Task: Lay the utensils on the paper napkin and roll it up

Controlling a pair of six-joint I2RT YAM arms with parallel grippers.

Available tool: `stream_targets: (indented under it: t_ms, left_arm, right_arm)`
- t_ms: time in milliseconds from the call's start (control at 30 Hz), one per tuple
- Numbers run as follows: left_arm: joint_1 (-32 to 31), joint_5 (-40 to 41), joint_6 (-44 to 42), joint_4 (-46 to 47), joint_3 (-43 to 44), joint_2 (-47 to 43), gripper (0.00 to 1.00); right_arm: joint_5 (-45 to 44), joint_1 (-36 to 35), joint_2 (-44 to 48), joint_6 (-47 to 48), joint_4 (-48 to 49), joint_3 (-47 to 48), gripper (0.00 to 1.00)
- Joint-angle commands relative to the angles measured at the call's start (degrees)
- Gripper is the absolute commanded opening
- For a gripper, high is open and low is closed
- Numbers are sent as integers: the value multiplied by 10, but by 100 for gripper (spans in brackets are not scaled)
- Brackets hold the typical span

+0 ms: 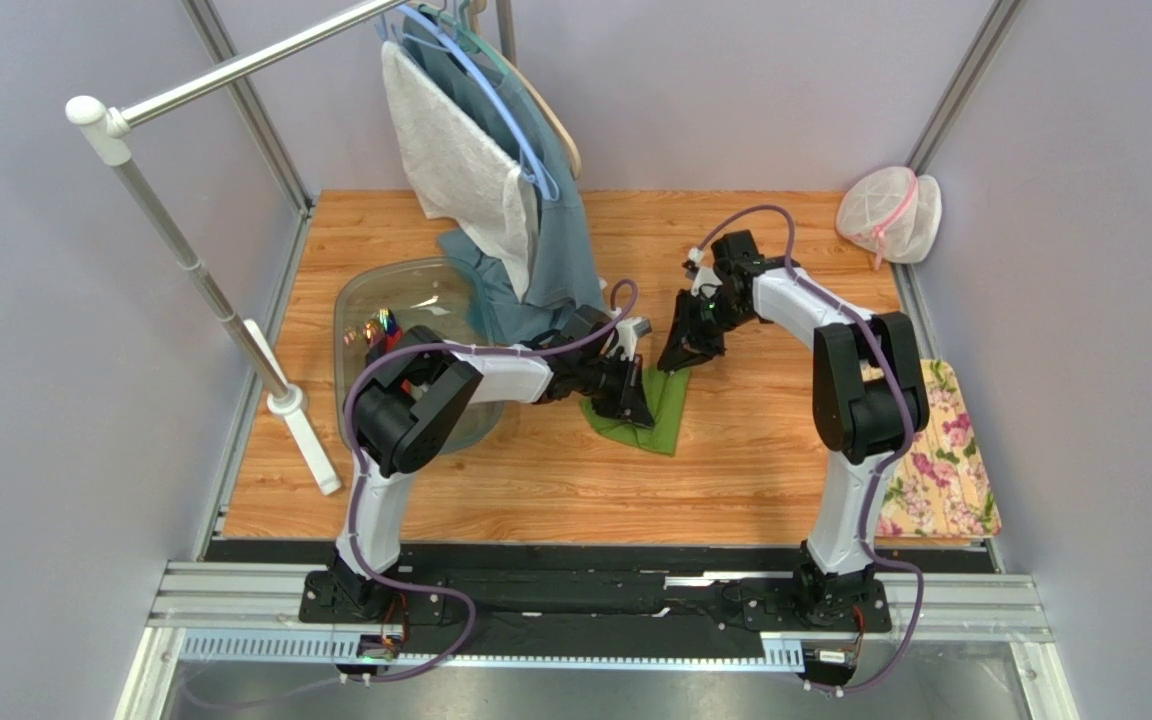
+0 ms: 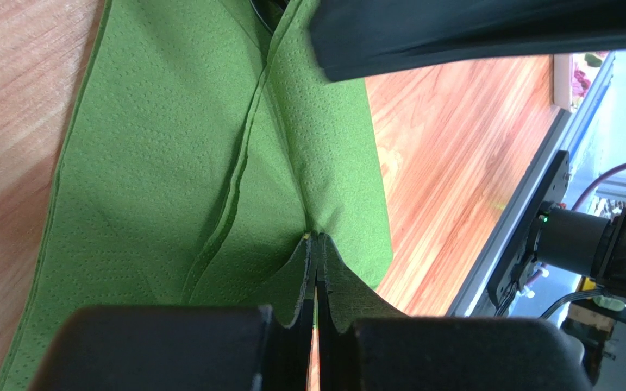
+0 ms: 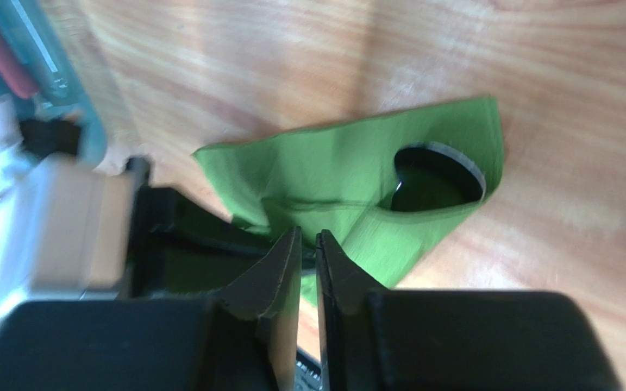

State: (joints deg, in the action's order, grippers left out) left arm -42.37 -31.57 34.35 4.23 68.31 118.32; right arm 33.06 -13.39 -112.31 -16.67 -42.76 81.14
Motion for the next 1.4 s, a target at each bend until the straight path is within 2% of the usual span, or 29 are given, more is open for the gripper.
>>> stream_targets:
  t_ms: [0, 167, 267, 300, 367, 400, 467, 500, 567, 600, 667, 733, 833, 1033, 1100, 1233, 1367]
  left_arm:
    - [4, 37, -33, -62, -9, 13, 2]
    - [6, 31, -23, -46, -14, -2, 3]
    - [6, 28, -11, -7, -26, -27, 11]
    - [5, 26, -6, 1, -32, -34, 18]
    - [5, 27, -1, 19, -42, -70, 26]
    - [6, 33, 11, 19, -51, -82, 35]
    - [12, 39, 22, 8, -60, -120, 46]
    - [17, 45, 27, 0, -73, -133, 57]
    - [23, 79, 22, -36, -85, -170, 65]
    - [32, 89, 13, -40, -96, -179, 72]
    - [44, 120, -1, -85, -100, -197, 76]
    - [57, 142, -27, -102, -99, -204, 85]
    - [59, 187, -66, -145, -79, -200, 87]
    - [59, 203, -69, -169, -52, -156, 85]
    - [59, 179, -54, -159, -50, -138, 82]
    - [59, 81, 1, -79, -72, -118, 77]
    - [59, 41, 82, 1, -100, -97, 74]
  right_arm:
    - [-14, -13, -31, -5, 37, -20, 14]
    - [-44, -21, -56, 12, 48, -42, 9]
    - [-60, -23, -70, 24, 50, -46, 7]
    - [-65, -23, -74, 28, 49, -47, 7]
    - [-70, -23, -75, 37, 53, -51, 5]
    - [-71, -23, -76, 40, 55, -53, 5]
    - [-76, -23, -77, 44, 58, -54, 5]
    - [-76, -23, -78, 50, 58, -55, 5]
    - [-77, -23, -78, 55, 61, -56, 4]
    - [-77, -23, -77, 61, 62, -57, 4]
    - [-82, -23, -76, 66, 62, -59, 4]
    - [-82, -24, -74, 72, 65, -63, 4]
    - [-81, -26, -72, 75, 67, -67, 4]
    - [-83, -27, -71, 77, 68, -71, 4]
    - [-85, -28, -68, 78, 70, -72, 4]
    - [-87, -28, -65, 79, 69, -73, 4]
    - [-89, -27, -63, 81, 69, -77, 3]
